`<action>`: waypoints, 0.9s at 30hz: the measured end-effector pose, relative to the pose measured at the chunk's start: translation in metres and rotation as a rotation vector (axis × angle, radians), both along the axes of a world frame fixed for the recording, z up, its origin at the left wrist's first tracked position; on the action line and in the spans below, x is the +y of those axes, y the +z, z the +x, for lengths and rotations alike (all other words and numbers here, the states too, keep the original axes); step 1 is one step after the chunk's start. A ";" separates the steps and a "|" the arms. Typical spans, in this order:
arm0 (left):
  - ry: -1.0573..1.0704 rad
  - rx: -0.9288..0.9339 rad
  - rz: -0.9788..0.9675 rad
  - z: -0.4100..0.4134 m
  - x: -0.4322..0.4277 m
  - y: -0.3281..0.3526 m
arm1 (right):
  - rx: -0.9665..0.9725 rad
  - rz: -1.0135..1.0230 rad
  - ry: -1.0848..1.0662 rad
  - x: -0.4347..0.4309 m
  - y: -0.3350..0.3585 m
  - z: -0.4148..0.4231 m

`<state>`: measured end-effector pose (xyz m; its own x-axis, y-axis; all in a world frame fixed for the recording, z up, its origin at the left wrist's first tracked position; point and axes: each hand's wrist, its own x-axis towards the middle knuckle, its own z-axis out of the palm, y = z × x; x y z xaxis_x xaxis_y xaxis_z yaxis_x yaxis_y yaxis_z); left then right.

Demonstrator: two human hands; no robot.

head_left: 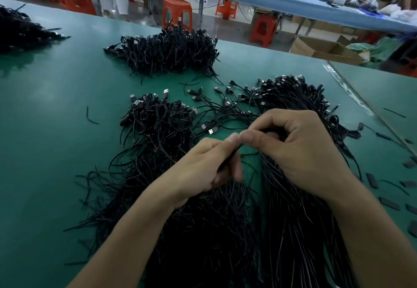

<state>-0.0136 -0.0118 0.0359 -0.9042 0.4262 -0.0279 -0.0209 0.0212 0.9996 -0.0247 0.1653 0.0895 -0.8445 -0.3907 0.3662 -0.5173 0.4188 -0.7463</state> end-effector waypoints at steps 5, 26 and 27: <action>-0.107 -0.105 0.342 0.003 -0.005 0.006 | -0.154 -0.097 -0.053 -0.012 -0.016 -0.005; -0.064 -0.130 0.204 0.011 -0.002 0.009 | -0.006 -0.074 -0.027 -0.004 0.001 0.003; -0.115 -0.165 0.319 0.010 -0.005 0.011 | -0.029 -0.106 -0.056 -0.006 -0.001 0.001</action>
<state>-0.0034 -0.0166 0.0469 -0.8441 0.5359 -0.0183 -0.1976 -0.2792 0.9397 -0.0240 0.1593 0.0882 -0.8750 -0.3026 0.3779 -0.4726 0.3643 -0.8025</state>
